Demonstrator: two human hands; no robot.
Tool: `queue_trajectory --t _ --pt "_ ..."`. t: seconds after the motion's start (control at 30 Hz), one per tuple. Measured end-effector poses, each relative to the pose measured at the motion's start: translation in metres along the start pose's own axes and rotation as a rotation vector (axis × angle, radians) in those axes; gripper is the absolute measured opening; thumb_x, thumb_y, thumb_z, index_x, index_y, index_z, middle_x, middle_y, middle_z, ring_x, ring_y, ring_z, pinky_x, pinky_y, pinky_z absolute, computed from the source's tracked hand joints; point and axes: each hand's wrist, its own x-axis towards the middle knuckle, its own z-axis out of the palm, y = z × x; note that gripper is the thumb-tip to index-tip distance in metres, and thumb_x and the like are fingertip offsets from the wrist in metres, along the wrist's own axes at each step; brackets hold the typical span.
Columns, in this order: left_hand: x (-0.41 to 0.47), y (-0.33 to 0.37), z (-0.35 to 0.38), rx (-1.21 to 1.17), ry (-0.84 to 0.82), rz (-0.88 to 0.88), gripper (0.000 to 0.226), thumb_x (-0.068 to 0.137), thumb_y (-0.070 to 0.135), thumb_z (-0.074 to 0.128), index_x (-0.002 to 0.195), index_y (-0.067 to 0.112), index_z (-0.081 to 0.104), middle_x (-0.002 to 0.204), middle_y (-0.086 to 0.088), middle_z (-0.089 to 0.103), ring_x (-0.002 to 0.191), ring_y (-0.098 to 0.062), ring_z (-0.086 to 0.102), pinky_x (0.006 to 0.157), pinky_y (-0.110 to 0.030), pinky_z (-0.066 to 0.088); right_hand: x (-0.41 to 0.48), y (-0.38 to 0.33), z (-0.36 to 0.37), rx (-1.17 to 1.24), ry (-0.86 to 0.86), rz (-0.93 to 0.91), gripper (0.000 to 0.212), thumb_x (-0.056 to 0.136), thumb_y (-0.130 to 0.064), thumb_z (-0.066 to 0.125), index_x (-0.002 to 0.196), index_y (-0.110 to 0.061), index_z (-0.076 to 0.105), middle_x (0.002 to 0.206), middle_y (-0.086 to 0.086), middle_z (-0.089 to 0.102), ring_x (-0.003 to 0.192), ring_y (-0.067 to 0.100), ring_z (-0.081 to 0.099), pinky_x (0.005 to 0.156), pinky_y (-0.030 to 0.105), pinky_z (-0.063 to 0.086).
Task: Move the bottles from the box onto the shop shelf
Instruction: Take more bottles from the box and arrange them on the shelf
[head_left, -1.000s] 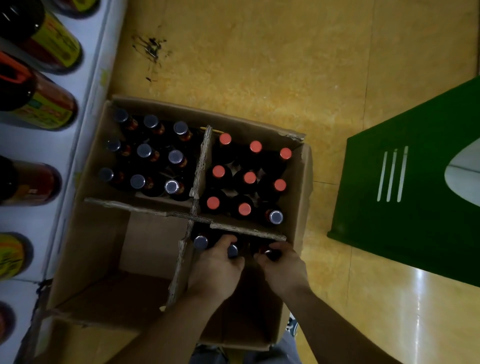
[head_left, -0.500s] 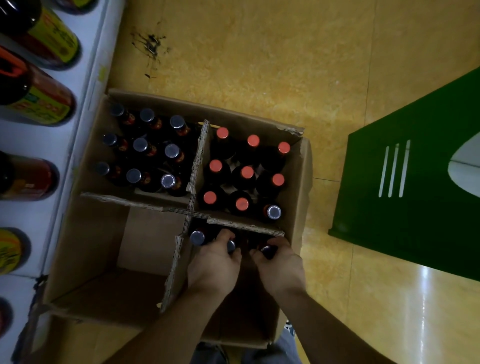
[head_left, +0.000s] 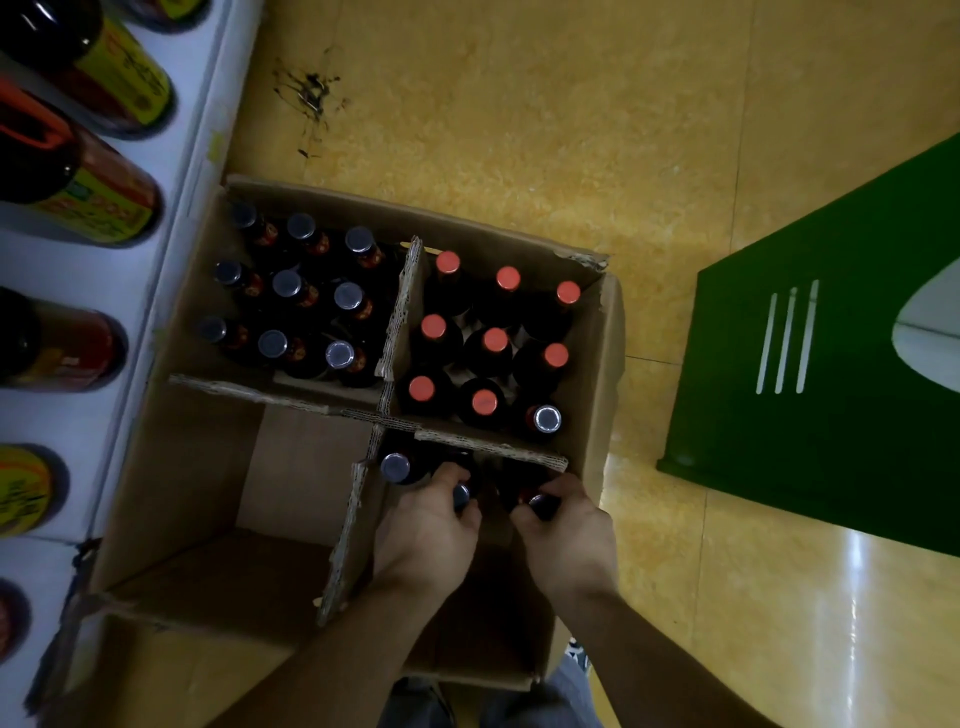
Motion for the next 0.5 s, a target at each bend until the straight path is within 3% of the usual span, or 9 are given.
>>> queue_trajectory --t 0.23,0.4,0.5 --pt "-0.016 0.007 -0.007 0.01 0.012 0.004 0.034 0.1 0.041 0.057 0.133 0.041 0.052 0.113 0.008 0.071 0.105 -0.019 0.066 0.075 -0.027 0.043 -0.016 -0.002 -0.012 0.016 0.015 -0.038 0.023 0.087 -0.027 0.074 0.107 -0.025 0.062 0.09 -0.005 0.07 0.085 0.019 0.07 0.077 0.036 0.059" --pt "-0.034 0.015 -0.021 0.017 0.019 0.025 0.035 0.098 0.042 0.058 0.133 0.043 0.053 0.115 0.007 0.071 0.106 -0.021 0.066 0.079 -0.03 0.051 -0.032 -0.012 -0.028 0.014 0.022 -0.059 0.024 0.086 -0.028 0.074 0.106 -0.025 0.061 0.091 -0.003 0.072 0.085 0.021 0.069 0.075 0.037 0.058" --pt "-0.048 0.022 -0.033 0.015 0.023 0.037 0.035 0.099 0.041 0.058 0.133 0.042 0.053 0.113 0.007 0.071 0.103 -0.02 0.067 0.075 -0.028 0.05 -0.043 -0.02 -0.041 0.008 0.028 -0.06 0.022 0.086 -0.03 0.073 0.104 -0.026 0.061 0.091 -0.003 0.072 0.087 0.022 0.069 0.075 0.034 0.057"
